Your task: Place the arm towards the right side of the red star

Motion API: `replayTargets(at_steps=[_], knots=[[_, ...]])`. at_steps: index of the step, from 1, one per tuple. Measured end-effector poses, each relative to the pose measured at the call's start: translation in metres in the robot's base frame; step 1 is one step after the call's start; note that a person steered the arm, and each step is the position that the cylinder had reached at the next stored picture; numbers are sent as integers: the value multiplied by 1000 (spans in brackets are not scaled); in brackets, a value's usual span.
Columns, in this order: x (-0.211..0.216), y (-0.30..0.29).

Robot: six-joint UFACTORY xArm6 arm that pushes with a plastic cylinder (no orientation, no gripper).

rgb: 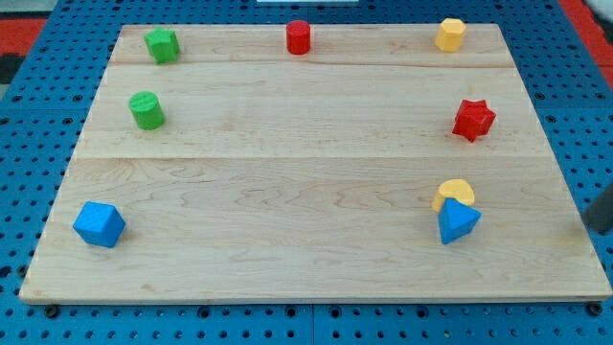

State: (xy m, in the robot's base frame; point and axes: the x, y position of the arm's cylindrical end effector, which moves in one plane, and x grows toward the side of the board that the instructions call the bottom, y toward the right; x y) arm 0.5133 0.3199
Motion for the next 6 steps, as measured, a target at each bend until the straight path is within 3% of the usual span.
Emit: replayTargets(at_steps=[1,2,4,5,6], knots=[[-118,0],[-161,-47],[-73,-125],[-127,-83],[-156,-106]])
